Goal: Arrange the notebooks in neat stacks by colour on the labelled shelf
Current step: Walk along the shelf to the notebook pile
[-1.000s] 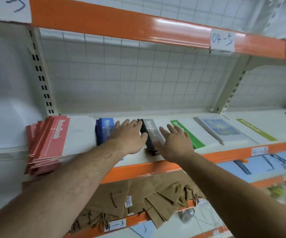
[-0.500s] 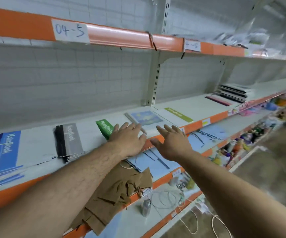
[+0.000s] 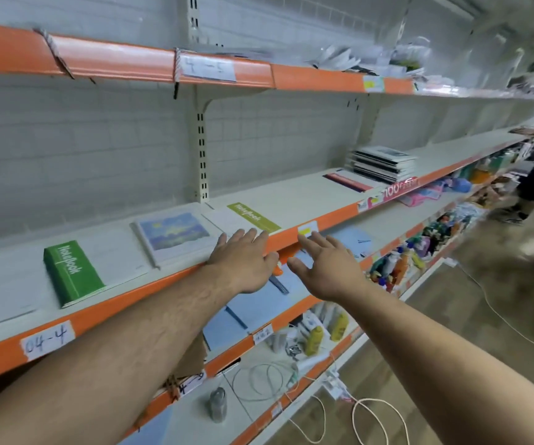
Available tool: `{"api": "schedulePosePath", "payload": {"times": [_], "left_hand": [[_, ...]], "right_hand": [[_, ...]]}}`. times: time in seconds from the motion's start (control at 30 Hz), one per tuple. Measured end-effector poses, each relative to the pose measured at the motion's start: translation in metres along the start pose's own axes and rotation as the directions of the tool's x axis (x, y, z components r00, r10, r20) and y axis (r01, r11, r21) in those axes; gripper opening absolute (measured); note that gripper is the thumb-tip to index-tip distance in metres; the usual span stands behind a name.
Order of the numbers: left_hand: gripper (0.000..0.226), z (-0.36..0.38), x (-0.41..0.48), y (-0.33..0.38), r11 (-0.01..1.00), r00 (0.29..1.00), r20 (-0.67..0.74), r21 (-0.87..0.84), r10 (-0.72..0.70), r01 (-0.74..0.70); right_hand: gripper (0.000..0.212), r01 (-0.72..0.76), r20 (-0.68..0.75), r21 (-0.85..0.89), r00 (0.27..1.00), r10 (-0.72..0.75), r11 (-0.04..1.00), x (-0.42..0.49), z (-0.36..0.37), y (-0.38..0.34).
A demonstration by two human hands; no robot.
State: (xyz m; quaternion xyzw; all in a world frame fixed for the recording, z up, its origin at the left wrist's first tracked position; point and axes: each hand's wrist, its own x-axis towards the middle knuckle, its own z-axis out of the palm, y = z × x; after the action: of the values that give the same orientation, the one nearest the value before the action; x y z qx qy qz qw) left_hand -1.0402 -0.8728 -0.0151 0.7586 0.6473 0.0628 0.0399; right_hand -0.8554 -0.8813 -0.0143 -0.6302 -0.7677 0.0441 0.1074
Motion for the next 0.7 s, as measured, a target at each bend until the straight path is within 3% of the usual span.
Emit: {"api": "schedulePosePath", "payload": {"times": [0.47,0.7], "left_hand": [[0.064,0.036,0.231,0.11,0.961,0.963,0.011,0.061,0.269,-0.269],[0.064,0.046,0.317,0.148,0.965,0.967,0.067,0.081,0.246,-0.251]], "right_hand": [[0.071,-0.223,-0.034,-0.018,0.974,0.222,0.975,0.137,-0.016,0.164],[0.069,-0.213,-0.027,-0.01,0.977,0.213,0.977,0.201,-0.021,0.226]]}}
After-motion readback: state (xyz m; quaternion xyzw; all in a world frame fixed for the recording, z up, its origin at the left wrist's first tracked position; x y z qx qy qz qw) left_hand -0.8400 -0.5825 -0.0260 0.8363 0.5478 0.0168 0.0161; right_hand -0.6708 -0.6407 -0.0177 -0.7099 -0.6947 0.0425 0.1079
